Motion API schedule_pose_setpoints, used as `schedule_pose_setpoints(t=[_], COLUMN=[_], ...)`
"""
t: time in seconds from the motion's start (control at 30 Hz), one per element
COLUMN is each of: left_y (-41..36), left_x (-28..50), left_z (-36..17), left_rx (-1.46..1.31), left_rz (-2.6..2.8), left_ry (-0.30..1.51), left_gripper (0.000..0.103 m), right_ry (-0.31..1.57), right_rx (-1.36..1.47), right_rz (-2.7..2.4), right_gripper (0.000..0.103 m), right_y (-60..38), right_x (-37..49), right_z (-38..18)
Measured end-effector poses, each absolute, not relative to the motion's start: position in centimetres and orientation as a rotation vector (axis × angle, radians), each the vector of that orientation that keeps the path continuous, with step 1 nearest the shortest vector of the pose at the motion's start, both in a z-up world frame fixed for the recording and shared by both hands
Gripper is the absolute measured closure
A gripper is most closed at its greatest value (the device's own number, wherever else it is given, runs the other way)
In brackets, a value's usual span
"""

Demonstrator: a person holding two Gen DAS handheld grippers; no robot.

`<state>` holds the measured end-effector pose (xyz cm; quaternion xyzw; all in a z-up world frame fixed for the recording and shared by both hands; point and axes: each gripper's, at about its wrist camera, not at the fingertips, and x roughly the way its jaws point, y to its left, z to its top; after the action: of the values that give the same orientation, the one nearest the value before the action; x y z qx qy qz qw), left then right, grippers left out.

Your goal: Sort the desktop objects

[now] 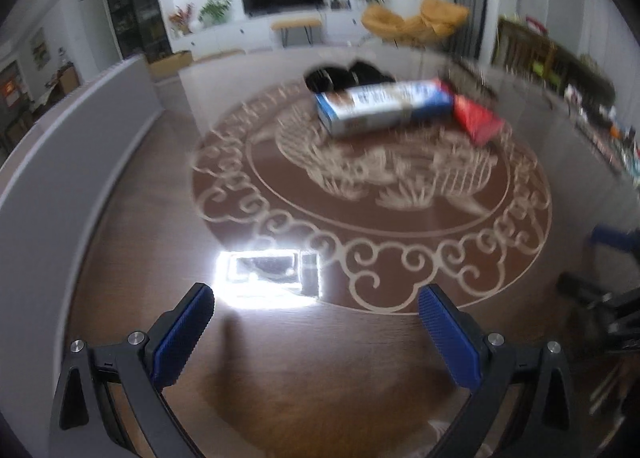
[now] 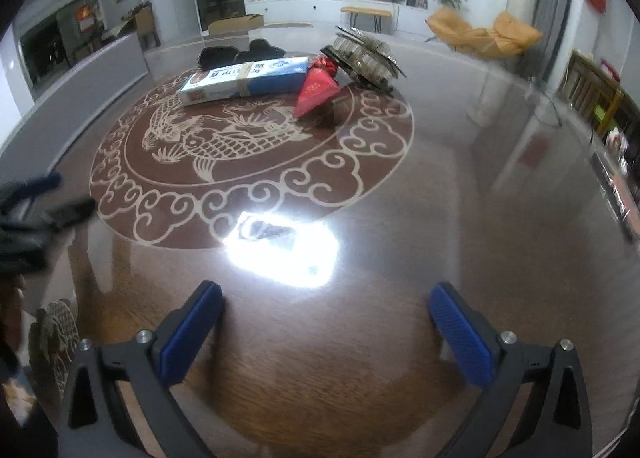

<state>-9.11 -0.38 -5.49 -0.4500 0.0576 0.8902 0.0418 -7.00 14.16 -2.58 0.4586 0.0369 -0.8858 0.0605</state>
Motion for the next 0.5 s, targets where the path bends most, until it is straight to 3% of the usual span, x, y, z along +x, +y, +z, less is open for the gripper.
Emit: schedule_pose_setpoints(t=[0.5], left_y=[-0.64], left_x=[-9.25], left_z=[-5.82], left_rx=[-1.376], left_rz=[2.685], left_ry=[0.106], left_gripper=[0.000], right_ry=[0.107], right_rx=[1.386], right_rz=[-2.689], right_gripper=[0.000], right_y=[13.68], right_x=[-7.48], right_z=[-2.97])
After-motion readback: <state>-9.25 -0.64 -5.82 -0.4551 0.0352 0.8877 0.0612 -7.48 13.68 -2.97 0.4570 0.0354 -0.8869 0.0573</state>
